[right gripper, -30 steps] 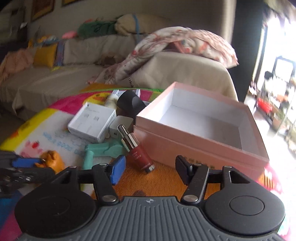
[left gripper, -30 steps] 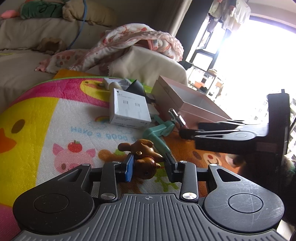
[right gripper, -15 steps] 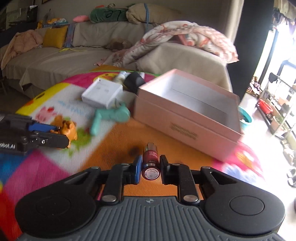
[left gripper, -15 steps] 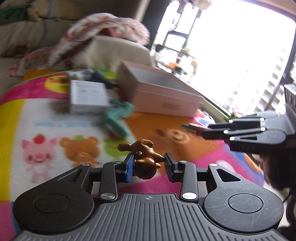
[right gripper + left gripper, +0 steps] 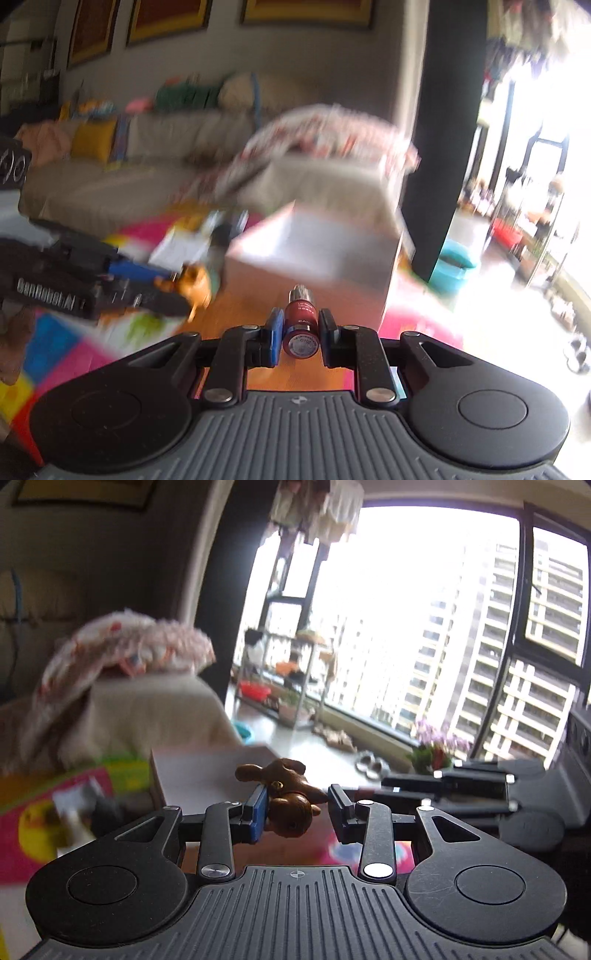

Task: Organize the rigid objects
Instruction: 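Drop the orange toy in the pink box with left tool while right tool places red tube, then grasp the white Apple cable box with the left tool while the right tool reaches for the teal toy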

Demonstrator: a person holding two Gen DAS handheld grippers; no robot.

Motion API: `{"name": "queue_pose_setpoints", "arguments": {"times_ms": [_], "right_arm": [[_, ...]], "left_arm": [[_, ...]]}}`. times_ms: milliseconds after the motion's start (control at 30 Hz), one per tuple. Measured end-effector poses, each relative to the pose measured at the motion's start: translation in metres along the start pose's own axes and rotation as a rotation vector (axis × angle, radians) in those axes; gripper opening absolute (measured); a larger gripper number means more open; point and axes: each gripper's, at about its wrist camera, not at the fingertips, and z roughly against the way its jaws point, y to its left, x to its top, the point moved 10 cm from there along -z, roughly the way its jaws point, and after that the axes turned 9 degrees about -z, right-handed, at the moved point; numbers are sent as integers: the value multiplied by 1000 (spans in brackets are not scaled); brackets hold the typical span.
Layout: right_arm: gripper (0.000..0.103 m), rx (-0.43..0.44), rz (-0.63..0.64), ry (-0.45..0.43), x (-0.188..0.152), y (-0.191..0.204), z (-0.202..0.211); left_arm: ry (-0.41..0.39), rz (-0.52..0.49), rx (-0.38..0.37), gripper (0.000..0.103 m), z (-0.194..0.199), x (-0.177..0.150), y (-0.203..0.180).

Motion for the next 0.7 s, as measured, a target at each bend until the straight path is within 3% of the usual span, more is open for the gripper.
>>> {"name": "queue_pose_setpoints", "arguments": {"times_ms": [67,133,167,200,267,367,467,600,700], "right_arm": [[21,-77,22,-114,34,-6,-20],[43,-134,32,-163,51,-11,-45],[63,-155,17,-140,52,-15,-58],[64,-168,-8,-113,47,-18,-65],[65,-102,-54,-68,26,-14,-63],[83,-32,-108,-16,-19,-11,-53],[84,-7,-155,75,-61,-8,-58],[84,12,-163,155,-90,6,-66],[84,18,-145,174,-96,14,-73]], "left_arm": [[-37,30,4,41,-35,29,25],[67,55,47,40,-75,25,50],[110,61,72,41,-86,17,58],[131,61,81,40,-90,5,62],[154,59,78,41,-82,-20,66],[173,55,142,41,-57,-65,78],[185,86,219,41,-28,-100,98],[147,118,425,41,14,-111,144],[113,254,483,40,33,-110,183]]}}
